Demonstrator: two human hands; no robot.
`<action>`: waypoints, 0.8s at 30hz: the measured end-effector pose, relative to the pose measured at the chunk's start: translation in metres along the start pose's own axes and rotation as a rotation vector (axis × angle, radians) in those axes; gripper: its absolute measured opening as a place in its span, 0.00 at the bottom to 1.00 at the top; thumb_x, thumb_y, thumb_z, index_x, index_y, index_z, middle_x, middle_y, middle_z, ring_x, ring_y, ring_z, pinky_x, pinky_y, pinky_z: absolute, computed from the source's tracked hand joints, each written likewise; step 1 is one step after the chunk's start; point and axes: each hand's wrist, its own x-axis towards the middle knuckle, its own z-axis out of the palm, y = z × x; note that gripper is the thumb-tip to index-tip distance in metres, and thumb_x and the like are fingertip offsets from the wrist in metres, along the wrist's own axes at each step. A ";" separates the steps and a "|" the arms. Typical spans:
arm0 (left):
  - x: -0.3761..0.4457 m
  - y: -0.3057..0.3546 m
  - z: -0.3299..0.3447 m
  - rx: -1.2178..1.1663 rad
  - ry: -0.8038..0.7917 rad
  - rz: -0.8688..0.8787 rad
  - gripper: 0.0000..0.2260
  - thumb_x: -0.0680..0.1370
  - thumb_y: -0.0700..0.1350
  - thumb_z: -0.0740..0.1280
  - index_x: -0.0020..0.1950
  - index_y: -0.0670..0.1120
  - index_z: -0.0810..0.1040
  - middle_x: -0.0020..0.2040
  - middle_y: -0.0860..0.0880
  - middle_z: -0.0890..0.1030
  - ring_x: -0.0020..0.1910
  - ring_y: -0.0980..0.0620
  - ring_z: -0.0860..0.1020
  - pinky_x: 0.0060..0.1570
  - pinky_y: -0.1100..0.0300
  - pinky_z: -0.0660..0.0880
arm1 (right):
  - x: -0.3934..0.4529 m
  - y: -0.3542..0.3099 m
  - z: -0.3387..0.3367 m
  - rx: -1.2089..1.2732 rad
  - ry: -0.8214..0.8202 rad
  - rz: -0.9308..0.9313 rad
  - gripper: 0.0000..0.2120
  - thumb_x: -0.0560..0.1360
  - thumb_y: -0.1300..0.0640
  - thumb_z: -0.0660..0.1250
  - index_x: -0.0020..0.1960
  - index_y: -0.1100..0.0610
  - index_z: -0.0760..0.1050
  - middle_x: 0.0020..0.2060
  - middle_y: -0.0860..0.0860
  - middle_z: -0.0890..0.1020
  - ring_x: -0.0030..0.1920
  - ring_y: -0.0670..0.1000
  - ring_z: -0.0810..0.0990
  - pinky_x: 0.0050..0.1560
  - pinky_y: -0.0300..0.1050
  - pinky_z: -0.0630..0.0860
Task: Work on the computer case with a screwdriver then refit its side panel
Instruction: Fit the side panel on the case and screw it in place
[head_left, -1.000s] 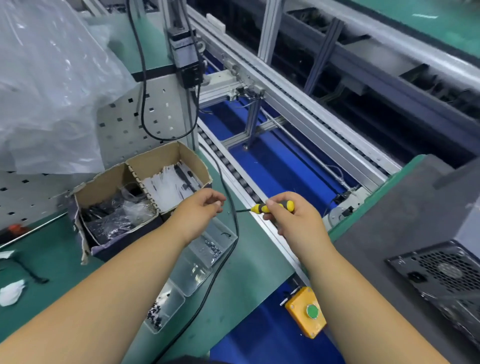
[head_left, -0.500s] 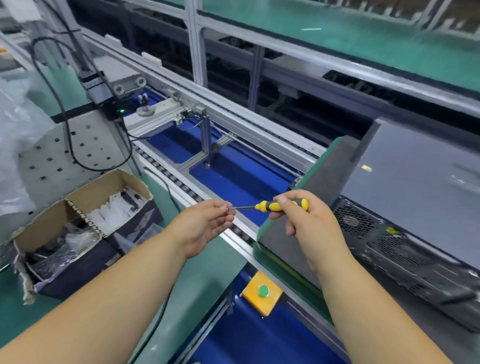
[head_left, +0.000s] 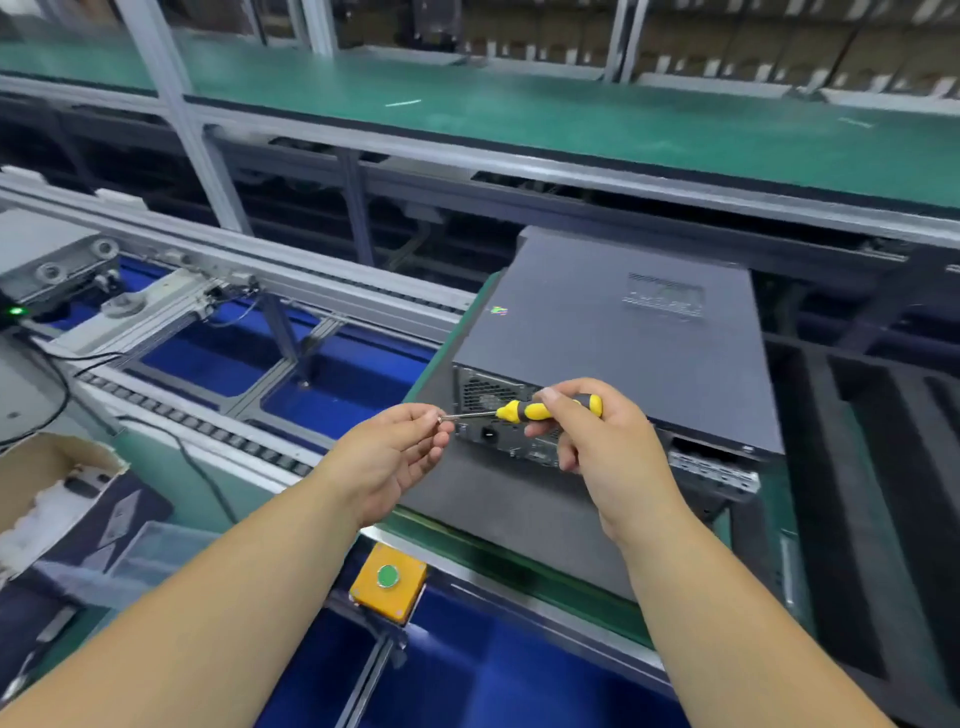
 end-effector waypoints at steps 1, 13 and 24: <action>0.000 -0.002 0.012 0.002 -0.021 0.000 0.04 0.81 0.39 0.63 0.49 0.42 0.78 0.40 0.48 0.82 0.37 0.57 0.80 0.38 0.67 0.79 | -0.005 -0.002 -0.012 0.003 0.017 0.000 0.06 0.78 0.50 0.66 0.45 0.50 0.79 0.37 0.50 0.86 0.27 0.46 0.70 0.33 0.41 0.70; 0.004 -0.042 0.136 0.200 -0.261 0.015 0.06 0.81 0.38 0.63 0.46 0.43 0.77 0.37 0.50 0.82 0.34 0.58 0.79 0.35 0.68 0.77 | -0.064 -0.014 -0.127 -0.015 0.252 -0.036 0.05 0.78 0.52 0.65 0.47 0.51 0.79 0.37 0.49 0.86 0.28 0.42 0.73 0.35 0.39 0.72; 0.020 -0.069 0.170 0.050 -0.248 -0.256 0.04 0.79 0.40 0.66 0.47 0.41 0.80 0.35 0.50 0.82 0.30 0.59 0.78 0.30 0.67 0.77 | -0.081 0.009 -0.137 0.010 0.437 0.066 0.03 0.77 0.53 0.67 0.47 0.49 0.80 0.38 0.47 0.87 0.29 0.42 0.74 0.39 0.41 0.72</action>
